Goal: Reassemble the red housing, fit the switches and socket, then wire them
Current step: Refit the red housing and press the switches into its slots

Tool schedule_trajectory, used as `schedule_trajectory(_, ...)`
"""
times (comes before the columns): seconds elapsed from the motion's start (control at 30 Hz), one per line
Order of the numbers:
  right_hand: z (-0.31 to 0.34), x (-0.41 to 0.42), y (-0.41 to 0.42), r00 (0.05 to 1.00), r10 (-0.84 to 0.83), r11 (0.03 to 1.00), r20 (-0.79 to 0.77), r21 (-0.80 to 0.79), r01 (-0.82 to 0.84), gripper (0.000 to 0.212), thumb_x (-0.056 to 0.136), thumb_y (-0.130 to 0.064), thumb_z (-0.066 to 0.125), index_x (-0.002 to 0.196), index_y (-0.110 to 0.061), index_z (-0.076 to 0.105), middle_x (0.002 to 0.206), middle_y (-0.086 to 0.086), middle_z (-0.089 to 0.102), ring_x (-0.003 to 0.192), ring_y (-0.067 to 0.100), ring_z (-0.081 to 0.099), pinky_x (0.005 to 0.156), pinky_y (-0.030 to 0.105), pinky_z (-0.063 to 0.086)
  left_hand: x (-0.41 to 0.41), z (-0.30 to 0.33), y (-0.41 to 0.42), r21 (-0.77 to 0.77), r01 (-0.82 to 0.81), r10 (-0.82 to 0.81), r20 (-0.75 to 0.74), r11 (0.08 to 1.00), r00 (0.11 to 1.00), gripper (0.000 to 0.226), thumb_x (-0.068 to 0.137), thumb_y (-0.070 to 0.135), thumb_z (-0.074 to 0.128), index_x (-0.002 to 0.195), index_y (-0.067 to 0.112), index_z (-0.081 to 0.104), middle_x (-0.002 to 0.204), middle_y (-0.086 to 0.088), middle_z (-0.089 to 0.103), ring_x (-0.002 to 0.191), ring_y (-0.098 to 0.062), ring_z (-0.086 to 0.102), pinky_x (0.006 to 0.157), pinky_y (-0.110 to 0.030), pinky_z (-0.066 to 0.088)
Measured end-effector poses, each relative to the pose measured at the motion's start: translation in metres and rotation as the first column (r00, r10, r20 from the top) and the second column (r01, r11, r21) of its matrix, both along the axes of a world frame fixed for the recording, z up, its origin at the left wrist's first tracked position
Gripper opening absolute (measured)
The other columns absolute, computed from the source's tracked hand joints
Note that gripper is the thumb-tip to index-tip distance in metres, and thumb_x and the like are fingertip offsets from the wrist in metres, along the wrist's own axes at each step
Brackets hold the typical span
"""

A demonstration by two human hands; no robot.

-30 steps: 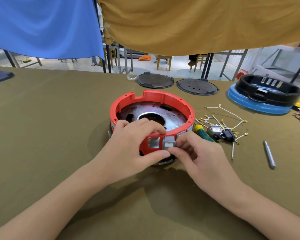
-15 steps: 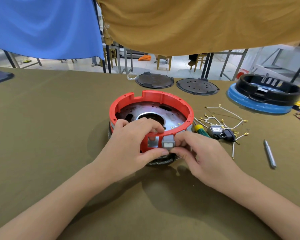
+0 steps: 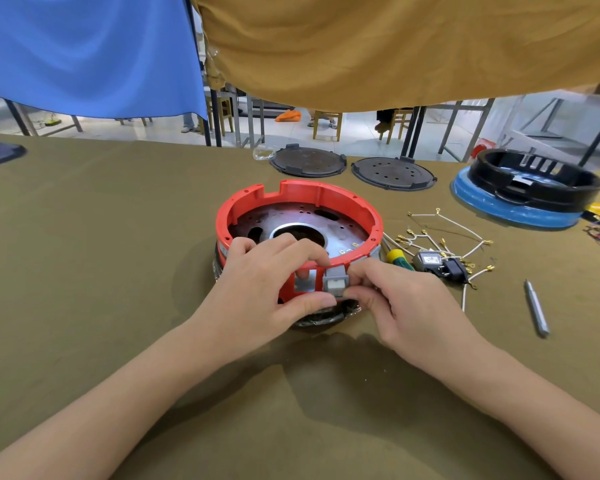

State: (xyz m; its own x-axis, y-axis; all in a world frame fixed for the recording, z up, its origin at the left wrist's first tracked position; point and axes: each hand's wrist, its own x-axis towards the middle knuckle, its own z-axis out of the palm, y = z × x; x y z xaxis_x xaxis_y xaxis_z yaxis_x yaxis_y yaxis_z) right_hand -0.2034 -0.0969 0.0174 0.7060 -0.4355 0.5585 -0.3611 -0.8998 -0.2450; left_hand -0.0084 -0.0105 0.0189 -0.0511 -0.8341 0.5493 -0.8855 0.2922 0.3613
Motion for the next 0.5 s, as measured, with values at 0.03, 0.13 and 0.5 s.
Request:
schedule_trajectory(0.03,0.001,0.0,0.0,1.0,-0.005,1.0,-0.004,-0.026,0.005,0.014,0.09,-0.022,0.057,0.087,-0.011,0.064,0.072,-0.005,0.064,0.058,0.018,0.057,0.049,0.037,0.049,-0.001,0.0,0.0,-0.004,-0.003,0.003,-0.001,1.0,1.0,0.035,0.085,0.059,0.057,0.109,0.033,0.059,0.098,0.016,0.06,0.092,-0.001,0.057,0.085,-0.04,0.034)
schedule_trajectory(0.13,0.0,0.0,-0.001,1.0,0.001,1.0,-0.014,-0.02,-0.001,0.016,0.092,-0.022,0.056,0.09,-0.009,0.066,0.079,-0.002,0.068,0.063,0.021,0.061,0.052,0.04,0.051,-0.002,0.0,-0.001,-0.013,-0.012,0.012,-0.019,1.0,1.0,0.035,0.085,0.06,0.053,0.105,0.032,0.059,0.098,0.017,0.061,0.092,-0.001,0.056,0.084,-0.041,0.034)
schedule_trajectory(0.5,0.009,0.001,-0.021,0.989,0.043,0.997,-0.141,-0.053,-0.051,0.053,0.091,-0.046,0.057,0.124,-0.005,0.064,0.124,0.003,0.063,0.121,0.024,0.05,0.104,0.033,0.039,-0.002,-0.001,-0.001,-0.017,-0.008,0.008,-0.028,1.0,1.0,0.033,0.085,0.062,0.053,0.102,0.034,0.056,0.097,0.018,0.061,0.09,-0.002,0.055,0.082,-0.043,0.035)
